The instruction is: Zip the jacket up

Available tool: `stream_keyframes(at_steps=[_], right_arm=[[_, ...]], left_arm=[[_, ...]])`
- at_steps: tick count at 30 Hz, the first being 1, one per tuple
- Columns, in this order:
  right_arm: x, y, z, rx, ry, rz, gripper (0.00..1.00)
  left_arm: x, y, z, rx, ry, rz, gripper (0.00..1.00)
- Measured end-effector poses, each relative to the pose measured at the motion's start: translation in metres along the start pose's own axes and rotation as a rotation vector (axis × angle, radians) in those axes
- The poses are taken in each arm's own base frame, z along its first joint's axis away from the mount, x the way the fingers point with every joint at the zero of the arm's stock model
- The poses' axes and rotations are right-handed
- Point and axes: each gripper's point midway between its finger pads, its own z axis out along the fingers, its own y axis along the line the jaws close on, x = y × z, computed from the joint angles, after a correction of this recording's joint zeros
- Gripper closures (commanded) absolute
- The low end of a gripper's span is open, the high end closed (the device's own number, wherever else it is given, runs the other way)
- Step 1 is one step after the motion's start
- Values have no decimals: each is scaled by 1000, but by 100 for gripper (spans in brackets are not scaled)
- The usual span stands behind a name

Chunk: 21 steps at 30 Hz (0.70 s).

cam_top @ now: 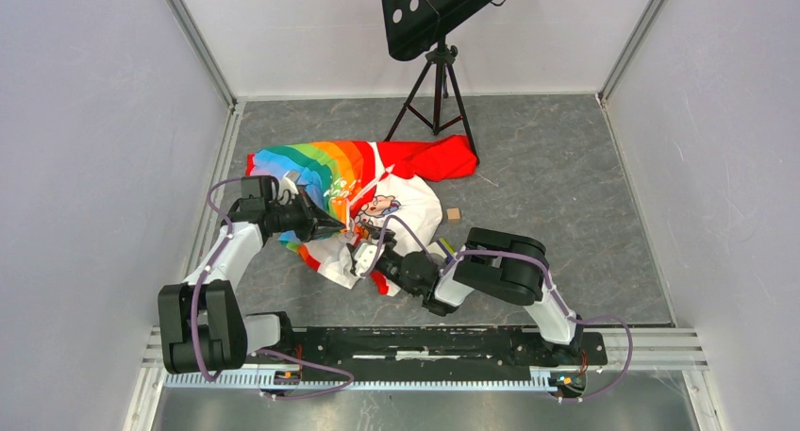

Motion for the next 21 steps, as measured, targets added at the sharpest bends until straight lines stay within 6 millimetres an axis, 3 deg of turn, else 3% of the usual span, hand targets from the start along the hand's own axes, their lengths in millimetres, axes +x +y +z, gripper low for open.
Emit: stream_keyframes(at_steps=[5, 12, 21], right_arm=[[-8, -4, 7, 19, -18, 7, 35], [-12, -7, 11, 34, -28, 10, 44], [-11, -9, 10, 44, -21, 10, 45]], left_arm=[[0, 0, 0, 0, 0, 0, 98], [0, 0, 0, 0, 0, 0, 98], [0, 0, 0, 1, 0, 0, 98]])
